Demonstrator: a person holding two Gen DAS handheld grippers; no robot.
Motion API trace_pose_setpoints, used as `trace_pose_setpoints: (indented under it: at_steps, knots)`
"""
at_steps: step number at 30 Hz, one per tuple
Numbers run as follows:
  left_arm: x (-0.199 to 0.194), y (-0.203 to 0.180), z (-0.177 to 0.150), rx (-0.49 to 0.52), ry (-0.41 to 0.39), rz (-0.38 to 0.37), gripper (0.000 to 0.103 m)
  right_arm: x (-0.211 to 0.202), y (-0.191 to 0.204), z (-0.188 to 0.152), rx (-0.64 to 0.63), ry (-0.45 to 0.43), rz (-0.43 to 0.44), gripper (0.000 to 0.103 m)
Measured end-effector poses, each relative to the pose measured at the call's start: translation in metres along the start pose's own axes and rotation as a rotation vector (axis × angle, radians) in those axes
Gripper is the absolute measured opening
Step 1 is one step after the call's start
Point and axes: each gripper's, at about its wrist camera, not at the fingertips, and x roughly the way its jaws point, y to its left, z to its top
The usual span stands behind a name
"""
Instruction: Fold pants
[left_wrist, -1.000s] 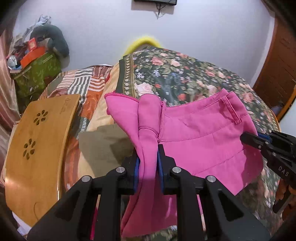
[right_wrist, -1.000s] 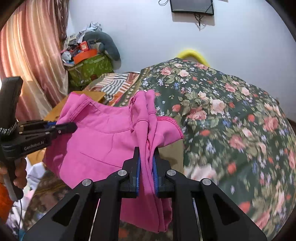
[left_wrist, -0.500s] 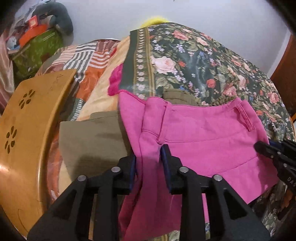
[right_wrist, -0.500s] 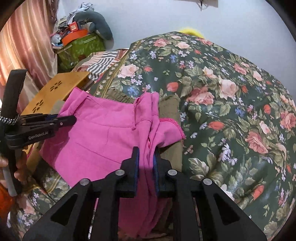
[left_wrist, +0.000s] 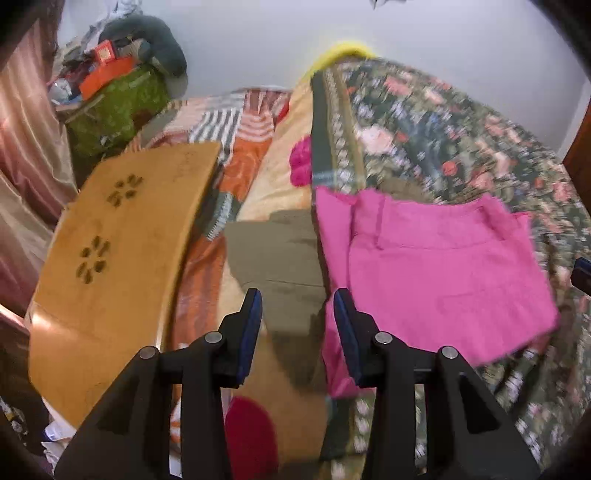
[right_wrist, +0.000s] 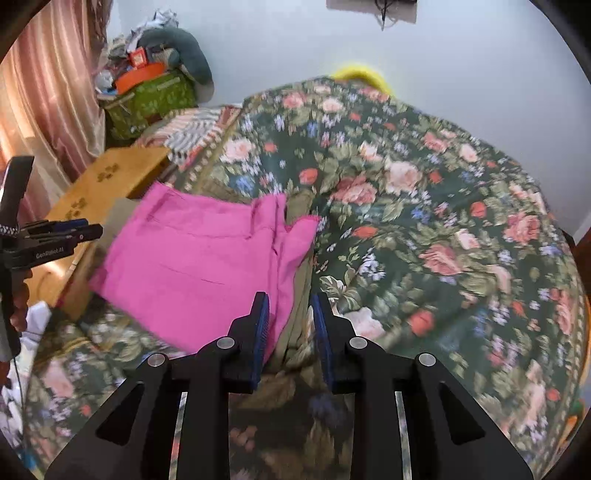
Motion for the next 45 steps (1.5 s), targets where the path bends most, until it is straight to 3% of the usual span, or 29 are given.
trace_pose_setpoints:
  at_steps: [6, 12, 16, 21, 27, 32, 34, 35, 41, 45]
  knots:
    - [-0.108, -0.019, -0.006, 0.015, -0.133, -0.084, 0.042, -0.091, 0.021, 0.001, -0.02, -0.154, 0.037, 0.028]
    - [-0.243, -0.053, -0.034, 0.086, -0.332, -0.126, 0.042, -0.198, 0.05, -0.015, -0.041, -0.345, 0.088, 0.028]
    - [-0.334, -0.071, -0.072, 0.132, -0.499, -0.132, 0.042, -0.268, 0.075, -0.039, -0.065, -0.48, 0.11, 0.028]
    - [-0.412, -0.081, -0.125, 0.131, -0.649, -0.134, 0.042, -0.329, 0.098, -0.073, -0.095, -0.604, 0.133, 0.028]
    - [-0.461, -0.084, -0.18, 0.099, -0.751, -0.153, 0.044, -0.369, 0.125, -0.121, -0.136, -0.685, 0.134, 0.028]
    - [-0.486, -0.085, -0.214, 0.085, -0.829, -0.132, 0.067, -0.374, 0.133, -0.142, -0.113, -0.712, 0.134, 0.032]
    - [-0.491, -0.084, -0.22, 0.073, -0.841, -0.128, 0.087, -0.373, 0.13, -0.142, -0.086, -0.71, 0.123, 0.05]
    - [-0.494, -0.08, -0.223, 0.061, -0.851, -0.131, 0.09, -0.374, 0.129, -0.145, -0.069, -0.718, 0.111, 0.054]
    - [-0.497, -0.081, -0.229, 0.058, -0.862, -0.114, 0.102, -0.379, 0.127, -0.145, -0.034, -0.74, 0.071, 0.08]
    - [-0.493, -0.083, -0.232, 0.063, -0.852, -0.112, 0.103, -0.386, 0.13, -0.148, -0.035, -0.777, 0.046, 0.097]
